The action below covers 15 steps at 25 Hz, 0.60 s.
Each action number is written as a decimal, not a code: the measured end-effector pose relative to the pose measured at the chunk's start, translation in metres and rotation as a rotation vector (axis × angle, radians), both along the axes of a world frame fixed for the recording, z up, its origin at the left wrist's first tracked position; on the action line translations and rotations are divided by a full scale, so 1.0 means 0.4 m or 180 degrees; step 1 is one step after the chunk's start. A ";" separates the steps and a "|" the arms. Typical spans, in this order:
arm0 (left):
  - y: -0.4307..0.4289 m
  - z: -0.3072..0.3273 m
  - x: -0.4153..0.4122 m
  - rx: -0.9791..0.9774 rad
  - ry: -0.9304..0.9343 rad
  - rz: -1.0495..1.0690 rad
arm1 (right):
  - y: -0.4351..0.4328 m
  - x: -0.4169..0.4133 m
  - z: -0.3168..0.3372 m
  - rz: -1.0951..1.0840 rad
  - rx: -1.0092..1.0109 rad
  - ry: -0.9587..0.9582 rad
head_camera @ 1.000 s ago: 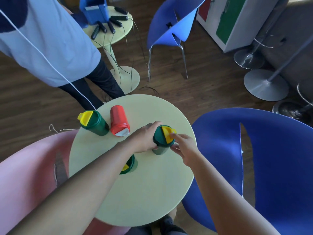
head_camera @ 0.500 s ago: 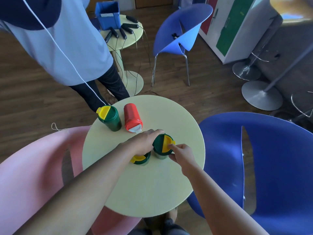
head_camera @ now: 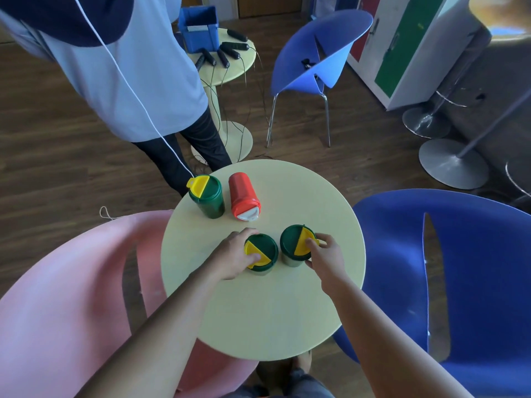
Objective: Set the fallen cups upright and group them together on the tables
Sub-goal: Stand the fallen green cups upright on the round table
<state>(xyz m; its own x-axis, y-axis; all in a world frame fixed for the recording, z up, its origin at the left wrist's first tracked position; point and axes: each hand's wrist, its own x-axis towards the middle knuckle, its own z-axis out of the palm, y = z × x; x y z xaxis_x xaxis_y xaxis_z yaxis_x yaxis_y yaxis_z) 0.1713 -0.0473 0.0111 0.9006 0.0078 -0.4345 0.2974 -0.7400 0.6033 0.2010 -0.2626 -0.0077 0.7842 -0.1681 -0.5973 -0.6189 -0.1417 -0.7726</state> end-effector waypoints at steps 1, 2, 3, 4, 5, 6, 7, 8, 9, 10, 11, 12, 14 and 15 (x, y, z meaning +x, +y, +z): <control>0.001 -0.005 -0.008 -0.0048 0.0003 0.0043 | 0.000 -0.007 -0.003 -0.0071 0.0062 0.0028; 0.000 -0.009 -0.013 -0.0062 -0.0024 0.0089 | 0.000 -0.014 -0.006 -0.0143 0.0131 0.0029; -0.001 -0.012 -0.018 -0.0046 -0.0070 0.0128 | 0.000 -0.020 -0.007 -0.0192 0.0172 0.0030; -0.004 -0.015 -0.022 -0.0011 -0.0112 0.0157 | 0.001 -0.025 -0.009 -0.0232 0.0189 0.0027; -0.007 -0.017 -0.026 0.0023 -0.0142 0.0178 | 0.001 -0.030 -0.011 -0.0246 0.0183 0.0026; -0.010 -0.019 -0.030 0.0043 -0.0155 0.0193 | 0.002 -0.035 -0.013 -0.0257 0.0178 0.0014; -0.011 -0.023 -0.032 0.0040 -0.0159 0.0217 | 0.002 -0.038 -0.014 -0.0247 0.0162 0.0002; -0.012 -0.026 -0.033 0.0031 -0.0167 0.0241 | 0.003 -0.040 -0.015 -0.0230 0.0147 -0.0018; -0.011 -0.030 -0.035 0.0023 -0.0177 0.0255 | 0.004 -0.040 -0.016 -0.0203 0.0113 -0.0040; -0.009 -0.032 -0.036 0.0021 -0.0193 0.0252 | 0.004 -0.037 -0.016 -0.0173 0.0085 -0.0072; -0.007 -0.034 -0.037 0.0025 -0.0206 0.0237 | 0.005 -0.035 -0.017 -0.0134 0.0059 -0.0099; -0.005 -0.035 -0.038 0.0035 -0.0213 0.0218 | 0.005 -0.031 -0.018 -0.0095 0.0041 -0.0122; -0.004 -0.037 -0.039 0.0075 -0.0227 0.0165 | 0.006 -0.027 -0.020 -0.0011 0.0008 -0.0148; -0.004 -0.037 -0.038 0.0088 -0.0240 0.0133 | 0.007 -0.027 -0.021 0.0040 -0.0010 -0.0162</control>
<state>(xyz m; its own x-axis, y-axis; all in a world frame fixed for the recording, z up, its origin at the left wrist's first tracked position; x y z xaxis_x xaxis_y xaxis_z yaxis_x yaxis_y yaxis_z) 0.1561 -0.0488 -0.0037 0.9295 0.0571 -0.3645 0.2829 -0.7444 0.6048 0.1901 -0.2597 -0.0161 0.8156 -0.1600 -0.5561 -0.5770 -0.1516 -0.8025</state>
